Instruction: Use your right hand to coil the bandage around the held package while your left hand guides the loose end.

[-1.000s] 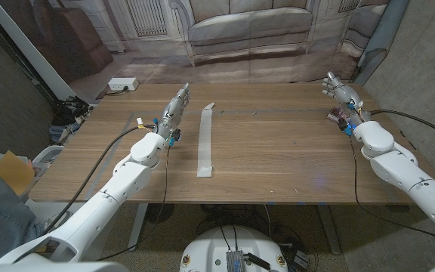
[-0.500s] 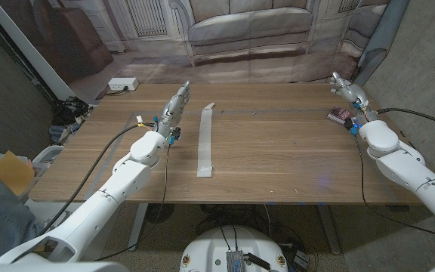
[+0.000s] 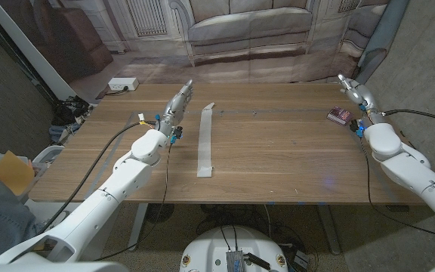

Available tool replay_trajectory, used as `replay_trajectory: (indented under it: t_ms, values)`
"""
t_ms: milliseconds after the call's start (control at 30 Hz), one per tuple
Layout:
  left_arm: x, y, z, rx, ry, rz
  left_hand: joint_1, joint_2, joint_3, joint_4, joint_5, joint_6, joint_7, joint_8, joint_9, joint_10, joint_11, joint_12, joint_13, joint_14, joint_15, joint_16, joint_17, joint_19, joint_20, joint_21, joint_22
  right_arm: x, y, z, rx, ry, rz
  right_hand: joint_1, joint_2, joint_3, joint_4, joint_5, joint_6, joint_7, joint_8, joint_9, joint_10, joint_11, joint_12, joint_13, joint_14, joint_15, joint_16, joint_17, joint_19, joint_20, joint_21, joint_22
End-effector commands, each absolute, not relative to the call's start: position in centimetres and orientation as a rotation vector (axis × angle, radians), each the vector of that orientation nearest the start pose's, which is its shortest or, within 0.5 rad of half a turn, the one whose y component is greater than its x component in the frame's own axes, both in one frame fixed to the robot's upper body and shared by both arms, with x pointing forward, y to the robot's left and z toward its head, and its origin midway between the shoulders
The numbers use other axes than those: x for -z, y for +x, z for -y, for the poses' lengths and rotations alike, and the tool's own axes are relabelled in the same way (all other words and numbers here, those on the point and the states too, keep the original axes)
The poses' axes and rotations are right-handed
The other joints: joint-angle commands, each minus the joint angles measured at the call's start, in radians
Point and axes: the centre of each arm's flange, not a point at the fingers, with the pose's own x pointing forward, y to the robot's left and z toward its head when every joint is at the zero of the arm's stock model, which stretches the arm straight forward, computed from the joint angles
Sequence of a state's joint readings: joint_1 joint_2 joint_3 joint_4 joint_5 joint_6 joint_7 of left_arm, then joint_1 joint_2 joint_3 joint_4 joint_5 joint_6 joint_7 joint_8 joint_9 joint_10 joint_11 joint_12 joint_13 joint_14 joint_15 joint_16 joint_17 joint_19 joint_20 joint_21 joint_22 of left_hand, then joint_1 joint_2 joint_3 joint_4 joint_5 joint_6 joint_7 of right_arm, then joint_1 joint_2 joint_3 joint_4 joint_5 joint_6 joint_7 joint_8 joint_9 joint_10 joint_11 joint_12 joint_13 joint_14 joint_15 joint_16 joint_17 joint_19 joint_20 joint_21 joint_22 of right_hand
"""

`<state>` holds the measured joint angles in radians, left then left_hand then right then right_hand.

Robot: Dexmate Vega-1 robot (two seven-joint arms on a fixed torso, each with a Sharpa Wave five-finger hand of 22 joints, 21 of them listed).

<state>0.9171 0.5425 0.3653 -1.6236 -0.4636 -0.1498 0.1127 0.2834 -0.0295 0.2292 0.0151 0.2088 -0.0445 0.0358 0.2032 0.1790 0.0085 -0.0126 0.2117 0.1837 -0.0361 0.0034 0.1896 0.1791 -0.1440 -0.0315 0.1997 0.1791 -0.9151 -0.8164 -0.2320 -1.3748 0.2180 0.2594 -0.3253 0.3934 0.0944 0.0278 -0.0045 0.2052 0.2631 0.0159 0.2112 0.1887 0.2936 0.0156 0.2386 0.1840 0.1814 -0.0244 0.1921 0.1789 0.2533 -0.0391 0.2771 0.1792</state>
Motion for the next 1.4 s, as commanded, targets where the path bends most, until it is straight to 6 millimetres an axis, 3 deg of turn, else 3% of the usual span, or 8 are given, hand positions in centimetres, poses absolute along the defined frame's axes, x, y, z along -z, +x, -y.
replay_trajectory:
  t_ms: [33, 167, 400, 767, 933, 1200, 1400]
  values:
    - [-1.3, 60.0, -22.9, 0.224, 0.132, 0.674, 0.009, 0.002, 0.000, -0.008, 0.001, 0.007, 0.001, 0.001, 0.006, 0.007, 0.000, -0.001, 0.003, -0.004, -0.006, -0.002, 0.002, -0.007, 0.001, -0.003, 0.003, -2.7, 60.1, 46.7, 0.387, -0.598, 0.650, 0.013, 0.004, 0.002, -0.006, -0.004, 0.020, 0.000, 0.006, 0.002, -0.005, -0.003, -0.003, 0.002, -0.002, -0.005, -0.002, 0.003, 0.005, -0.056, -0.005, 0.003]
    - [-1.2, 60.0, -22.8, 0.222, 0.132, 0.673, 0.010, 0.002, 0.000, -0.008, 0.001, 0.007, 0.001, 0.000, 0.006, 0.008, -0.002, -0.001, 0.003, -0.004, -0.006, -0.002, 0.002, -0.009, 0.003, -0.003, 0.003, -2.8, 60.3, 47.1, 0.412, -0.630, 0.638, 0.017, 0.005, 0.004, -0.009, -0.004, 0.019, -0.001, 0.005, 0.002, -0.005, -0.004, -0.004, 0.002, -0.003, -0.007, -0.003, 0.003, 0.005, -0.058, -0.007, 0.003]
    - [-1.2, 59.9, -22.6, 0.220, 0.129, 0.680, 0.011, 0.002, -0.001, -0.009, 0.001, 0.006, 0.001, -0.001, 0.006, 0.007, -0.001, -0.002, 0.003, -0.005, -0.007, -0.002, 0.002, -0.010, 0.004, -0.003, 0.003, -2.9, 60.7, 47.7, 0.433, -0.686, 0.606, 0.058, 0.010, 0.020, -0.035, -0.003, -0.019, -0.006, -0.011, 0.004, -0.021, -0.004, -0.013, 0.002, -0.017, -0.009, -0.010, 0.001, -0.003, -0.060, -0.020, 0.002]
    - [-1.0, 59.4, -22.5, 0.207, 0.127, 0.684, 0.012, 0.003, -0.003, -0.009, 0.000, 0.008, -0.001, -0.001, 0.006, 0.008, -0.003, -0.003, 0.003, -0.005, -0.007, -0.002, 0.002, -0.013, 0.009, -0.003, 0.004, -2.5, 61.2, 48.7, 0.438, -0.776, 0.527, 0.183, -0.003, 0.061, -0.122, -0.001, -0.056, -0.006, -0.016, 0.005, -0.066, -0.007, -0.030, 0.004, -0.066, -0.003, -0.017, -0.001, -0.034, -0.055, -0.054, 0.000]
    - [-1.0, 59.3, -22.4, 0.204, 0.124, 0.689, 0.013, 0.003, -0.003, -0.009, 0.000, 0.009, -0.002, -0.001, 0.006, 0.008, -0.005, -0.004, 0.004, -0.005, -0.007, -0.002, 0.003, -0.013, 0.010, -0.003, 0.004, -2.6, 61.4, 48.9, 0.437, -0.847, 0.485, 0.261, 0.013, 0.097, -0.157, 0.001, -0.064, 0.006, -0.013, 0.010, -0.096, 0.000, -0.036, 0.007, -0.102, 0.010, -0.019, 0.001, -0.061, -0.046, -0.072, 0.001]
    - [-0.8, 59.1, -22.3, 0.206, 0.118, 0.690, 0.012, 0.004, -0.005, -0.008, 0.000, 0.011, -0.002, -0.001, 0.006, 0.008, -0.006, -0.004, 0.004, -0.006, -0.007, -0.002, 0.003, -0.016, 0.015, -0.003, 0.004, -2.5, 61.6, 49.4, 0.438, -0.907, 0.428, 0.311, 0.007, 0.117, -0.169, -0.006, -0.103, 0.012, -0.020, 0.012, -0.122, 0.003, -0.039, 0.009, -0.136, 0.018, -0.021, 0.001, -0.086, -0.038, -0.082, 0.001]
    - [-0.9, 59.0, -22.2, 0.206, 0.119, 0.699, 0.011, 0.004, -0.006, -0.007, -0.001, 0.011, -0.003, -0.002, 0.006, 0.009, -0.007, -0.004, 0.004, -0.006, -0.008, -0.002, 0.003, -0.018, 0.017, -0.003, 0.004, -2.6, 61.8, 49.7, 0.428, -0.959, 0.367, 0.349, 0.004, 0.134, -0.169, -0.009, -0.138, 0.031, -0.023, 0.015, -0.147, 0.048, -0.040, 0.010, -0.163, 0.040, -0.019, 0.002, -0.108, -0.027, -0.087, 0.002]
